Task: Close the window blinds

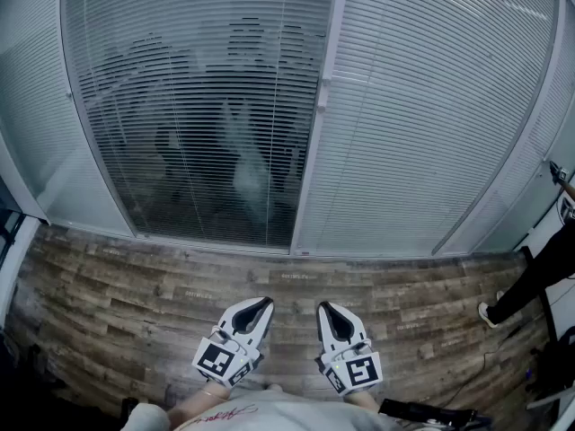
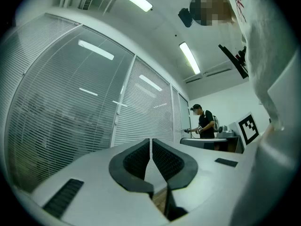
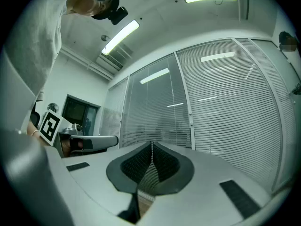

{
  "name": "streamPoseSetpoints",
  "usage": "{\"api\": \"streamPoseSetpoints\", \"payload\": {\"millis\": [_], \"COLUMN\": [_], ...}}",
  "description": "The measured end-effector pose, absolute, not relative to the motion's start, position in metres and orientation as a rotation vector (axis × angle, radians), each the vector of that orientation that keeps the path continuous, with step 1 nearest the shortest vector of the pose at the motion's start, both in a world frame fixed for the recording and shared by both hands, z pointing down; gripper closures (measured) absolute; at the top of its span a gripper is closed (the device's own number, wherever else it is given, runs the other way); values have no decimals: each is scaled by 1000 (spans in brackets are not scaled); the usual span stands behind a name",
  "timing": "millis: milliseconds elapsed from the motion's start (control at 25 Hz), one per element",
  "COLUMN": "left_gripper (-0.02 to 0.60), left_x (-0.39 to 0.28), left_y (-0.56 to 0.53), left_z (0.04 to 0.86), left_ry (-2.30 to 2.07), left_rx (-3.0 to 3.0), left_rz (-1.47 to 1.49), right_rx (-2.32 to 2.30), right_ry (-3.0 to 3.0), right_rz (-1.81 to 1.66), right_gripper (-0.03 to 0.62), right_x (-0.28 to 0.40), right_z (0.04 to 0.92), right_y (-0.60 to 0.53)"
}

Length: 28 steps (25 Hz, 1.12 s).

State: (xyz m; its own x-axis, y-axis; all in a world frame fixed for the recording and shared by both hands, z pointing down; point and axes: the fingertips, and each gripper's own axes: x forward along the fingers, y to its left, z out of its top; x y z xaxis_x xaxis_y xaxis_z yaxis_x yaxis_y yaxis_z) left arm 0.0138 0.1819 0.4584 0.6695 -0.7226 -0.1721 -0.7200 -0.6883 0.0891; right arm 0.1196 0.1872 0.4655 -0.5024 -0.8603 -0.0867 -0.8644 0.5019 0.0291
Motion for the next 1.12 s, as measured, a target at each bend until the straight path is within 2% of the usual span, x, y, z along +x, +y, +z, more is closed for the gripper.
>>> {"api": "streamPoseSetpoints", "payload": {"millis": [1120], "left_gripper": [552], "left_x": [19], "left_y": [182], "left_z": [456], "left_ry": [-1245], "left_rx": [2846], "left_rz": [-306], "right_rx": [-1547], "right_ry": [2705], "right_rz": [144], "right_gripper": [569], "right_x": [117], "right_z": [467], "right_y": [184]}}
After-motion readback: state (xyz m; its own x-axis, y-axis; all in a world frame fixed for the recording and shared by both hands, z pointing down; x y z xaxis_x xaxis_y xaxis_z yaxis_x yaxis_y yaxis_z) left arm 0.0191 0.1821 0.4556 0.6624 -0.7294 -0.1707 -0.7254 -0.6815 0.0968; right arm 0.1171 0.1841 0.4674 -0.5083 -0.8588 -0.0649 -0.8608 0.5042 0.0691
